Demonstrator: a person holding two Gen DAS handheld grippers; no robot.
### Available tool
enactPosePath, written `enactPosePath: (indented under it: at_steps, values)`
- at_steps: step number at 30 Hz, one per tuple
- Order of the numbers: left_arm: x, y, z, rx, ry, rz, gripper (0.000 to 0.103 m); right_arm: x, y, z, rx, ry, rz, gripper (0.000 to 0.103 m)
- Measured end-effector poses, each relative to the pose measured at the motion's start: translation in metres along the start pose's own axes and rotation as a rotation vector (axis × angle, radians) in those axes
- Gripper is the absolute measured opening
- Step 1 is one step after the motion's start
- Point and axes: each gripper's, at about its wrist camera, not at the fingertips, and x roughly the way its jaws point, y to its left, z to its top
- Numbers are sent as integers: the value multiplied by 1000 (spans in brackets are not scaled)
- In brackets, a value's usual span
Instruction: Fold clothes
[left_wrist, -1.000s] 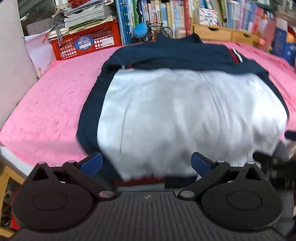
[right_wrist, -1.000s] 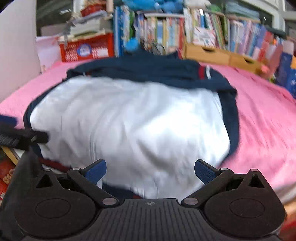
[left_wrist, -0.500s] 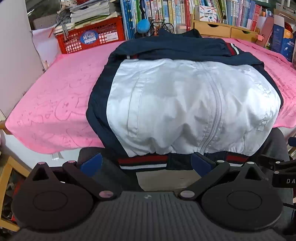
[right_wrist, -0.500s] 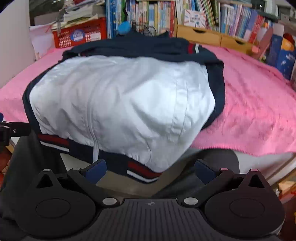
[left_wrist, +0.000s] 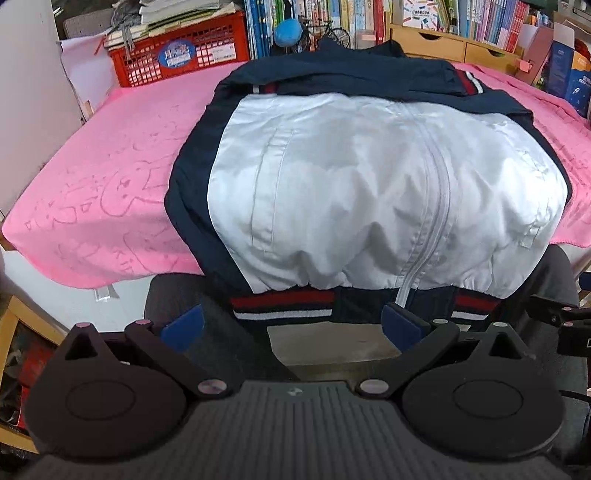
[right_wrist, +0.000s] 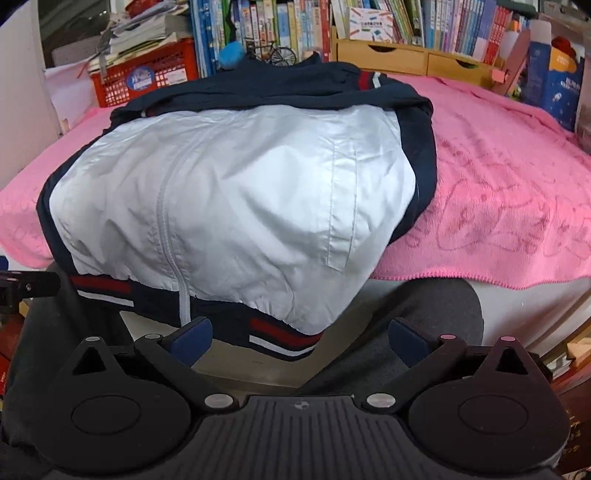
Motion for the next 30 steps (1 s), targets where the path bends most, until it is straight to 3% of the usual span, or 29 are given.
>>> enactPosePath:
  at_steps: [10, 13, 17, 23, 27, 29, 30]
  values:
    - [15, -2, -6, 4, 43, -4, 103, 14, -10, -10, 39, 22, 9, 103]
    - [14, 9, -4, -12, -18, -74, 103, 19, -14, -11, 19, 9, 23, 103]
    - [21, 48, 6, -14, -77, -171, 103, 31, -27, -5, -121, -113, 91, 103]
    - [62, 89, 11, 22, -17, -147, 103, 76, -39, 19, -112, -55, 243, 103]
    - [83, 102, 5, -18, -14, -261, 103, 98, -42, 23, -64, -79, 292, 102]
    - [91, 101, 3, -22, -22, -315, 103, 113, -45, 22, -17, -11, 363, 90]
    - [95, 99, 2, -12, -34, -330, 103, 118, -45, 20, -1, 22, 385, 77]
